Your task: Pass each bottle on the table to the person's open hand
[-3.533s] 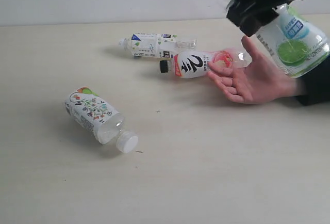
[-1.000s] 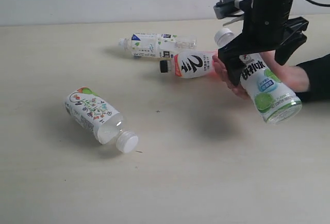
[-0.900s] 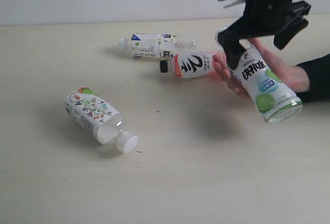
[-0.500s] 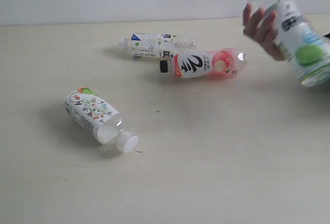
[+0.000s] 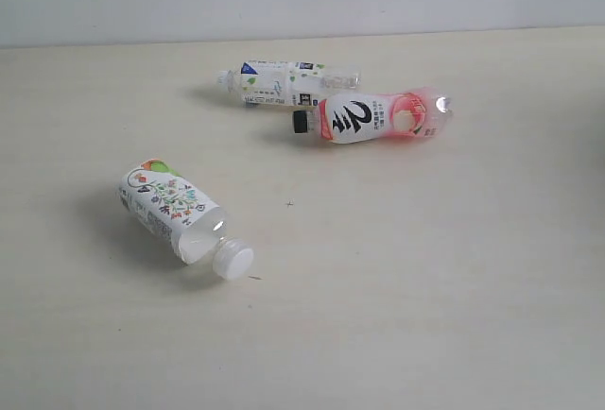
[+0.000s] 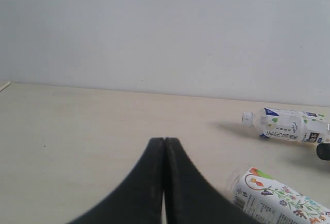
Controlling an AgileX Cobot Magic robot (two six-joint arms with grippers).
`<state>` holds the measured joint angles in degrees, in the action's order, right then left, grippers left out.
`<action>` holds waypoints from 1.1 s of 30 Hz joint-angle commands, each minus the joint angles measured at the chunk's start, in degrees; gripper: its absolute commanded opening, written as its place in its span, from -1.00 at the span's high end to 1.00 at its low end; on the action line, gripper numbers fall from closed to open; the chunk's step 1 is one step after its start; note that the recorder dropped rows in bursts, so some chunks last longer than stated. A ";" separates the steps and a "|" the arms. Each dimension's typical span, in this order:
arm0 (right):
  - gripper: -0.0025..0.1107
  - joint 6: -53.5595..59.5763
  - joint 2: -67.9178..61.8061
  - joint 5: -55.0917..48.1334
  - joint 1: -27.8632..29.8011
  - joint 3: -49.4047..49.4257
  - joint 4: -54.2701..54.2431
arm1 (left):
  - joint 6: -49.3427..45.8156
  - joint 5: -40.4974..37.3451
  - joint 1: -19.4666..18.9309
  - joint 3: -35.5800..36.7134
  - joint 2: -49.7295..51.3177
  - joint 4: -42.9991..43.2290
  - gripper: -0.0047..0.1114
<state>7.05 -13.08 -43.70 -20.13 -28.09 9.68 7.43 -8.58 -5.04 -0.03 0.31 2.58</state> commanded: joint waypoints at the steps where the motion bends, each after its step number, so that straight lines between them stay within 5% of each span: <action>1: 0.96 0.40 6.11 4.74 -1.08 3.09 0.86 | -0.17 0.28 0.38 0.03 -0.31 0.06 0.92; 11: 0.96 -14.50 13.08 4.77 -1.19 3.75 11.43 | -0.17 -0.14 0.38 0.03 -0.31 0.06 0.92; 33: 0.96 -14.78 13.08 4.77 -1.19 3.75 10.93 | -0.17 -0.14 0.38 0.03 -0.31 0.06 0.92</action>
<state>-7.40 -0.11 -39.66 -21.27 -24.73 20.52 7.43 -8.92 -5.04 -0.03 0.31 2.58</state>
